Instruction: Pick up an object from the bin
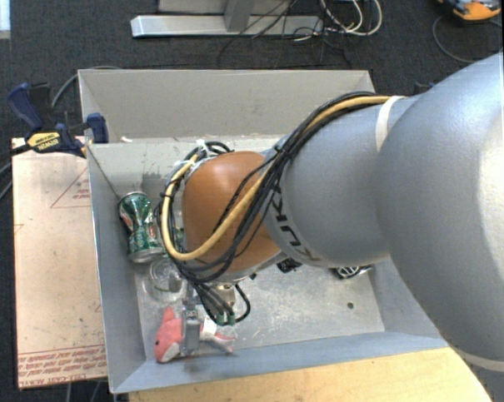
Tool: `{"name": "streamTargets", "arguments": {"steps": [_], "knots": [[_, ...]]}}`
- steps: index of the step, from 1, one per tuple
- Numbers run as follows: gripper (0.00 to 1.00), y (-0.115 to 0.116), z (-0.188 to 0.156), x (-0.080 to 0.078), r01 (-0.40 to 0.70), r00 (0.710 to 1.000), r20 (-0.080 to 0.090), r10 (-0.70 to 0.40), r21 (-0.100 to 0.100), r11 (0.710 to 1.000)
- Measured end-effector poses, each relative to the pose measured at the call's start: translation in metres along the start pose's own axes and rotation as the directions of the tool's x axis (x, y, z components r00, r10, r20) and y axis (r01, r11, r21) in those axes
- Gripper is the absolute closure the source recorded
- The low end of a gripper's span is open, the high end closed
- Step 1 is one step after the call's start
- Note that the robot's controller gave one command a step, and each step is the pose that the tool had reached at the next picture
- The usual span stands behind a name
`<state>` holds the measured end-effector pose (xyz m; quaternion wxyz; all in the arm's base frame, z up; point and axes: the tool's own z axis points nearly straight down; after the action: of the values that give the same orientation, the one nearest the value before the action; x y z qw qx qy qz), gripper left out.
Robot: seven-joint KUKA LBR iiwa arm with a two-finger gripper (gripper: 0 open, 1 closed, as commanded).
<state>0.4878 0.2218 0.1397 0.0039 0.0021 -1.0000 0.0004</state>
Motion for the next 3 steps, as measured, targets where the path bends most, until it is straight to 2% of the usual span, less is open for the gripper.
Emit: {"name": "streamTargets", "arguments": {"steps": [1, 2, 3], "knots": [[0.00, -0.001, -0.004, -0.002, -0.005, 1.000, 0.007, 0.005, -0.002, 1.000], [0.00, -0.016, 0.048, -0.004, 0.359, 0.933, 0.003, -0.359, 0.000, 0.933], [0.00, 0.007, 0.038, -0.008, 0.416, 0.909, 0.010, -0.416, 0.000, 0.909]]}}
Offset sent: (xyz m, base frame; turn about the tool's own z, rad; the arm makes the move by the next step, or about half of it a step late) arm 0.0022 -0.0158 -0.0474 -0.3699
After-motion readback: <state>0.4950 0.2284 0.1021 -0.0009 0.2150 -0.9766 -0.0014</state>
